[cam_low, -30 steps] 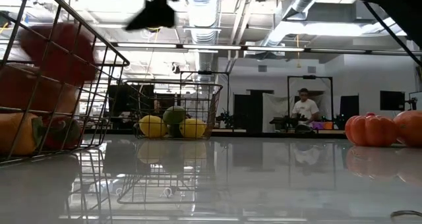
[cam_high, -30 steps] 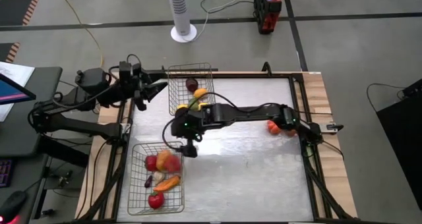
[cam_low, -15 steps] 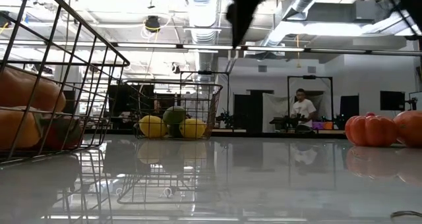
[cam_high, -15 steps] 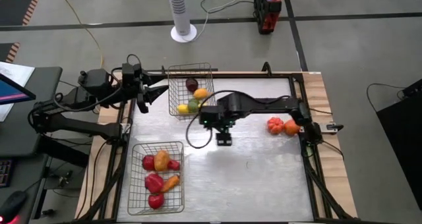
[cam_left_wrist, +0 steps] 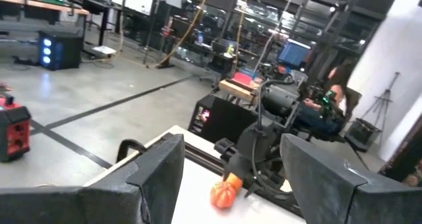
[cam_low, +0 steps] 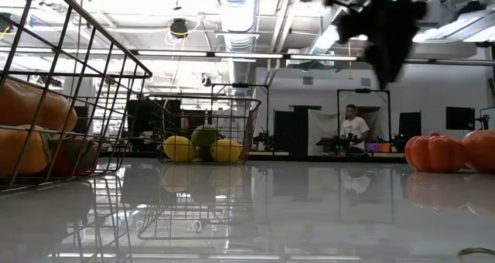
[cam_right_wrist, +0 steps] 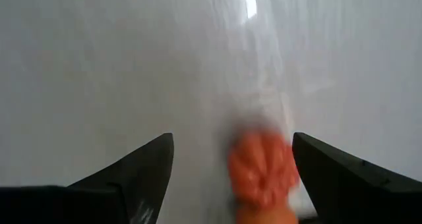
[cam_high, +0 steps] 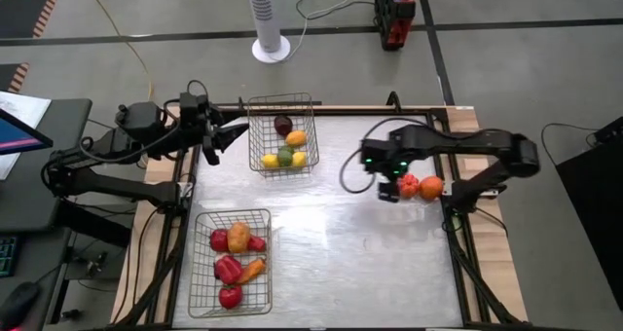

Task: Sort produce into baskets
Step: Put the orange bell pepper into the bottom wire basket

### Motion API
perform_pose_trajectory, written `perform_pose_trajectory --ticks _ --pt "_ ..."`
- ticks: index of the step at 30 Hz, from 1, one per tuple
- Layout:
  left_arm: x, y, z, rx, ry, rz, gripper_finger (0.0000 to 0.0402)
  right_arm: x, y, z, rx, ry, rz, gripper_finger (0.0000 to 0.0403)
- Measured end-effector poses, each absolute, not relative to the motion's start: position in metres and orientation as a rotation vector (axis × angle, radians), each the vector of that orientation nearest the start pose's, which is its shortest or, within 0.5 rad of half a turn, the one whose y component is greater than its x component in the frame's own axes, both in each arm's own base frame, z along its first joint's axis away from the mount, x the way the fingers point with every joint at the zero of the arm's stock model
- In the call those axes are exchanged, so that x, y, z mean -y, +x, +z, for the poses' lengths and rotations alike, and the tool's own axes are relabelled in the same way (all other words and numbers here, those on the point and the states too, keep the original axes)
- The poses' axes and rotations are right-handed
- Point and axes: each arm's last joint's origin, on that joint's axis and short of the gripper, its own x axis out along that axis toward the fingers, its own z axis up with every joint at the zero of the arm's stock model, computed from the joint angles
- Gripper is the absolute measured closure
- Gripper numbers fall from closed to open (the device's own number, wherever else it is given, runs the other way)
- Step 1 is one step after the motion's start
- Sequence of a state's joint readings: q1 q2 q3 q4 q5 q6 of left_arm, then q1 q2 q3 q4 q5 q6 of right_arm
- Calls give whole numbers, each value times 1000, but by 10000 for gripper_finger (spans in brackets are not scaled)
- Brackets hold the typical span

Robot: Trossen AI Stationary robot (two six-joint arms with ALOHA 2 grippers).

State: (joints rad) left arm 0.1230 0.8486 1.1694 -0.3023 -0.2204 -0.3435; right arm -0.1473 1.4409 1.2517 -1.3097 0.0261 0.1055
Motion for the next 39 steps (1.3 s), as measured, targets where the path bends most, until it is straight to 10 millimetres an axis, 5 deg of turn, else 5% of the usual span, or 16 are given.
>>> perform_pose_trajectory --ticks 4,9,19,28,33,39 --pt "-26 153 438 84 -350 360 163 44 206 260 -1577 210 -246 45" --pt "-26 153 438 85 -349 365 163 55 186 236 -1663 221 -227 7" --pt "-26 153 438 83 -349 359 163 75 196 195 -1736 224 -200 4" --pt "-24 150 439 78 -345 295 163 74 210 160 -1918 125 -166 6" --pt "-23 141 441 94 -344 291 163 72 222 173 -1883 150 -169 20" --pt "-22 130 445 132 -346 318 163 61 259 230 -1583 160 -147 24"
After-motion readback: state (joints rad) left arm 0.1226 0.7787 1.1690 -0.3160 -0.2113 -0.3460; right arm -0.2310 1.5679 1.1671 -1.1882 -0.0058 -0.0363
